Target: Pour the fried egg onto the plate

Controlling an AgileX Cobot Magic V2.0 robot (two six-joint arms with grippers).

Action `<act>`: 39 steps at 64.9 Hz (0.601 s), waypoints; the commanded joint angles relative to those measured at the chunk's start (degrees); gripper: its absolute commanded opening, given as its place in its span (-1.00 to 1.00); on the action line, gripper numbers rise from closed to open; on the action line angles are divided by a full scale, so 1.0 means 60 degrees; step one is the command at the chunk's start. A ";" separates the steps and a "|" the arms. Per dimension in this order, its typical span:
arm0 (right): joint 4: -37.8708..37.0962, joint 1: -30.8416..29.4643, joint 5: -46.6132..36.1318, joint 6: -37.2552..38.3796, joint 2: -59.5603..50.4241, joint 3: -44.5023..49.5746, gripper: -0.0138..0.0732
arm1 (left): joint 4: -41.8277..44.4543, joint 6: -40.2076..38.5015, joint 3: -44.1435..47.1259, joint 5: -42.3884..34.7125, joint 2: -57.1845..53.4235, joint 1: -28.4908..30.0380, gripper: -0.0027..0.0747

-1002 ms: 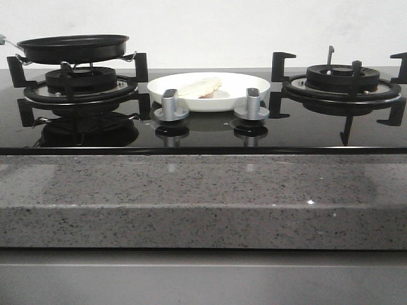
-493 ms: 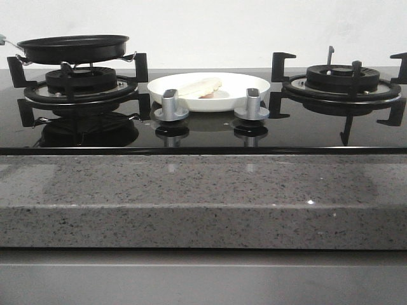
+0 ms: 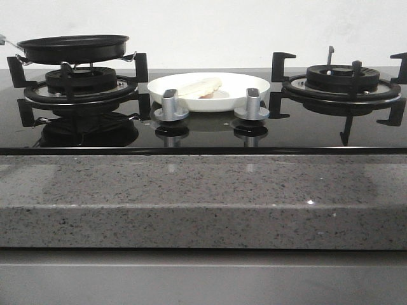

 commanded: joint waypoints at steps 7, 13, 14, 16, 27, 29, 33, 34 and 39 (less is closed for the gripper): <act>-0.0036 -0.0010 -0.0661 -0.0060 0.0035 -0.0270 -0.84 | -0.0081 -0.0108 0.0053 -0.0814 -0.0172 0.0015 -0.98; -0.0036 -0.0010 -0.0702 -0.0060 0.0012 -0.0256 -0.84 | -0.0081 -0.0108 0.0053 -0.0814 -0.0172 0.0015 -0.98; -0.0060 -0.0010 -0.0703 -0.0060 -0.0048 -0.0244 -0.84 | -0.0081 -0.0108 0.0053 -0.0814 -0.0172 0.0015 -0.98; -0.0169 -0.0019 -0.0718 -0.0060 -0.0172 -0.0221 -0.84 | -0.0081 -0.0108 0.0053 -0.0814 -0.0172 0.0015 -0.98; -0.0313 -0.0613 -0.2192 -0.0403 -0.1470 0.0795 -0.83 | -0.0081 -0.0108 0.0053 -0.0814 -0.0172 0.0015 -0.98; -0.0313 -0.0814 -0.2710 -0.0415 -0.1784 0.1153 -0.83 | -0.0081 -0.0108 0.0053 -0.0814 -0.0172 0.0015 -0.98; -0.0302 -0.1210 -0.3757 -0.0415 -0.2368 0.1925 -0.83 | -0.0081 -0.0108 0.0053 -0.0814 -0.0172 0.0015 -0.98; -0.0290 -0.1282 -0.3971 -0.0415 -0.2476 0.2079 -0.83 | -0.0081 -0.0108 0.0053 -0.0814 -0.0172 0.0015 -0.98; -0.0221 -0.1607 -0.5064 -0.0415 -0.2966 0.2887 -0.83 | -0.0081 -0.0108 0.0053 -0.0814 -0.0172 0.0015 -0.98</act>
